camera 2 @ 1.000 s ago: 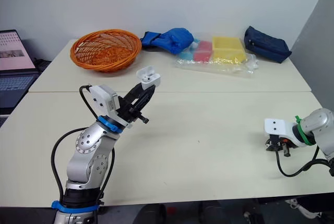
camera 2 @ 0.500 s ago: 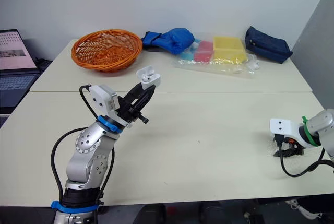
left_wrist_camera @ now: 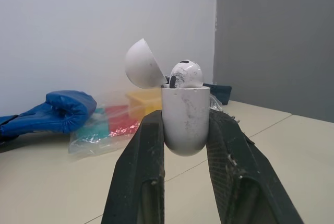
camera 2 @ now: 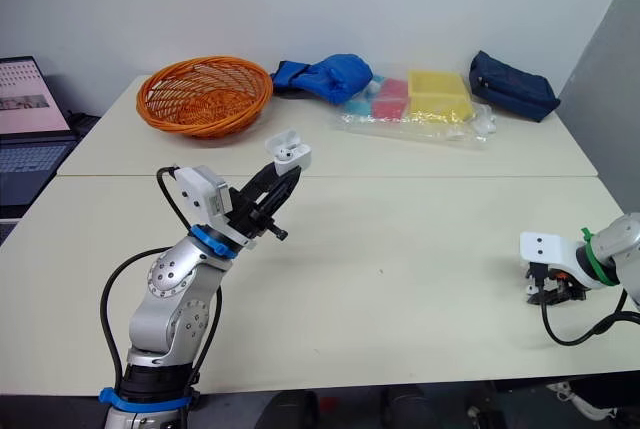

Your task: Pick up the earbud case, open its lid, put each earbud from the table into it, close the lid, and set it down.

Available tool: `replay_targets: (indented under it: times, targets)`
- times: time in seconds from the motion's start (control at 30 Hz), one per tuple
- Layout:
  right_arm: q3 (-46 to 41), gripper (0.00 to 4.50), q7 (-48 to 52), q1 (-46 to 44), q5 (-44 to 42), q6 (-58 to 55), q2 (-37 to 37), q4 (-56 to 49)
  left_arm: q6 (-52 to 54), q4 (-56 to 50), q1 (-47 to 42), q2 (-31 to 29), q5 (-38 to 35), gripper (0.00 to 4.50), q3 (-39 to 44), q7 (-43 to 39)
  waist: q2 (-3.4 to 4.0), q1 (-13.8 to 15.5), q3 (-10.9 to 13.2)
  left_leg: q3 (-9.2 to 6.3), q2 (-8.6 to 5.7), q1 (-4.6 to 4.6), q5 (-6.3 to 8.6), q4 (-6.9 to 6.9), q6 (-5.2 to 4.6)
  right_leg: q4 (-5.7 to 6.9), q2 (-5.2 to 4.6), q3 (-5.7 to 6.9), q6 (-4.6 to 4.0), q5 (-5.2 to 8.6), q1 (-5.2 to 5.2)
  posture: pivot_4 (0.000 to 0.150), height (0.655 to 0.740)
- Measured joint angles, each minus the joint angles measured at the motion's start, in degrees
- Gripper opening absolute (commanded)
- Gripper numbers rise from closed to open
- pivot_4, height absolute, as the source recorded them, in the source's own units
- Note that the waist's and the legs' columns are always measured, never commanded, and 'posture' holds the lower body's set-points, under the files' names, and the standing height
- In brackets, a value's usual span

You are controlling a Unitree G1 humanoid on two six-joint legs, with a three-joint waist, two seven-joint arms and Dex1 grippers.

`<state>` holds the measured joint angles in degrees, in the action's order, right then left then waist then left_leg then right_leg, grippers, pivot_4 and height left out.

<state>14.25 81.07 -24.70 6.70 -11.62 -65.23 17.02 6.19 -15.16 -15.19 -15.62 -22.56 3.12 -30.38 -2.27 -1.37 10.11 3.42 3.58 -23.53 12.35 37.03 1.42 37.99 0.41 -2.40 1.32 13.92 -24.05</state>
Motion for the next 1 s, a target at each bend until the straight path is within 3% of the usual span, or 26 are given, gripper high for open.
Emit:
replay_targets:
  times: [0.07, 0.8, 0.93, 1.0]
  targets:
    - [-0.1, 0.65, 0.0, 0.2, 0.0, 0.1, 0.0, 0.0, 0.1, -0.1, 0.0, 0.0, 0.0, 0.74, 0.0, 0.0, 0.00, 0.0, 0.0, 0.00, 0.00, 0.06, 0.00, 0.00, 0.00, 0.01, 0.00, 0.00, 0.00, 0.00, 0.04, 0.150, 0.7400]
    - [-0.7, 0.48, -1.0, -0.4, -0.8, -3.1, 1.8, -0.2, -0.1, 0.0, 0.3, -0.2, 0.0, 0.74, 0.1, -0.1, -0.03, -0.2, 0.0, 0.04, 0.01, 0.59, 0.00, -0.03, 0.00, 0.00, 0.00, -0.05, -0.04, 0.02, 0.53, 0.150, 0.7400]
    - [-3.3, 0.48, 0.0, -4.3, -9.4, -14.1, 8.4, -9.7, -0.4, 1.6, -1.2, -0.4, 0.1, 0.74, 0.1, -0.3, 0.02, -1.2, 0.0, -0.07, 0.04, 0.71, 0.00, -0.04, 0.00, 0.10, 0.17, -0.21, -0.14, -0.11, 0.50, 0.150, 0.7400]
    - [-6.8, 0.48, -3.3, -10.0, -16.1, -23.1, 15.9, -16.5, -0.6, 2.2, -1.8, -0.4, 0.1, 0.74, 0.2, -0.4, 0.03, -1.8, 0.0, -0.22, 0.09, 0.71, 0.00, -0.03, 0.01, 0.16, 0.33, -0.21, -0.21, -0.18, 0.48, 0.150, 0.7400]
